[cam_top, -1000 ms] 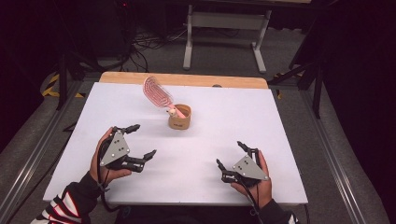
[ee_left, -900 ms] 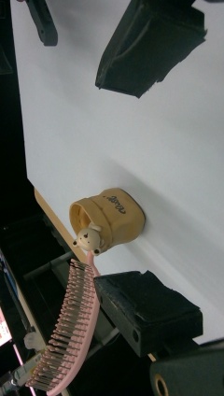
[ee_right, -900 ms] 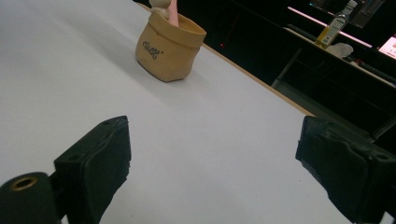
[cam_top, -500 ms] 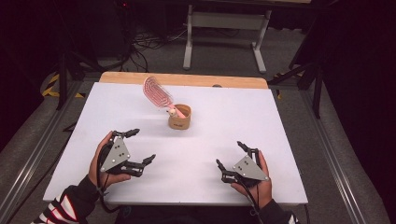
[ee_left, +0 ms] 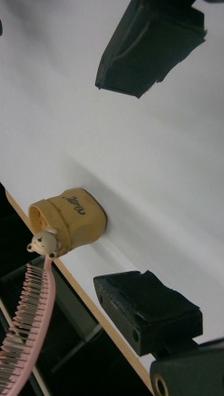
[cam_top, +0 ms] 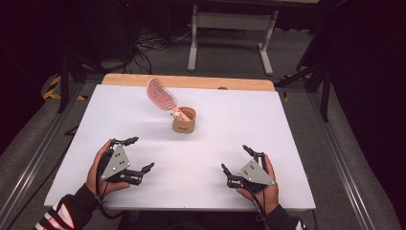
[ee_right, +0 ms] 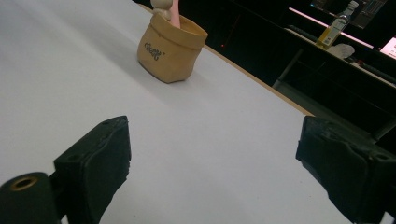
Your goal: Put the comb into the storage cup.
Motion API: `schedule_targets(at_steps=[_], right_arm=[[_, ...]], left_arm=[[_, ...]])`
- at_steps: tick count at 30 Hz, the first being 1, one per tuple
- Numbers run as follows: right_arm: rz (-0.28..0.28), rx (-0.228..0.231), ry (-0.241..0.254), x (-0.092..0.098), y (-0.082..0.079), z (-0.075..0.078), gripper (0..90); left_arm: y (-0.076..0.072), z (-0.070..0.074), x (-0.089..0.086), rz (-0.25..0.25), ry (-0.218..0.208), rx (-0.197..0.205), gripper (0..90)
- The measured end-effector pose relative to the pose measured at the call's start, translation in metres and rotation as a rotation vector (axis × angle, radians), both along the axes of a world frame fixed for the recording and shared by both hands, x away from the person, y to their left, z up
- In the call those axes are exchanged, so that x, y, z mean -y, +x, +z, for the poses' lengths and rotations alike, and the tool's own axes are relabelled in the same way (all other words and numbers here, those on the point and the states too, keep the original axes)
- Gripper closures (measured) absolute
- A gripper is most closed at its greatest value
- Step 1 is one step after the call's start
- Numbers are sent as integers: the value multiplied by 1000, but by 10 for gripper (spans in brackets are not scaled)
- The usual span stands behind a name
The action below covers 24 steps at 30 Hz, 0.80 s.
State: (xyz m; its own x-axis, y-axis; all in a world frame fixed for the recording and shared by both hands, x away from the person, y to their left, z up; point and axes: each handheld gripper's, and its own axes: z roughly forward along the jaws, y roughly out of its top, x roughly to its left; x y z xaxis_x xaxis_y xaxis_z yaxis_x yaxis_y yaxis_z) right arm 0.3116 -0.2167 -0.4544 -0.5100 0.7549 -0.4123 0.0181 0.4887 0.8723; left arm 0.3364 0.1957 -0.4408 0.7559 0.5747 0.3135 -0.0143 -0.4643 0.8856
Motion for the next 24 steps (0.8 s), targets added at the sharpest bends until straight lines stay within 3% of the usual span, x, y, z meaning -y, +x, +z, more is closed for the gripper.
schedule_targets(at_steps=[7,10,17,24], right_arm=[[1,-5,5,1,1,0,103],[0,-8,3,0,1,0,103],[-5,-12,5,1,1,-1,103],[-10,-17,8,1,2,-2,103]], left_arm=[[0,-12,-12,26,22,-20,77],[-2,-17,-17,36,6,-48,77],[-6,-26,-25,64,28,-64,80],[-10,-33,-36,85,17,-104,76]])
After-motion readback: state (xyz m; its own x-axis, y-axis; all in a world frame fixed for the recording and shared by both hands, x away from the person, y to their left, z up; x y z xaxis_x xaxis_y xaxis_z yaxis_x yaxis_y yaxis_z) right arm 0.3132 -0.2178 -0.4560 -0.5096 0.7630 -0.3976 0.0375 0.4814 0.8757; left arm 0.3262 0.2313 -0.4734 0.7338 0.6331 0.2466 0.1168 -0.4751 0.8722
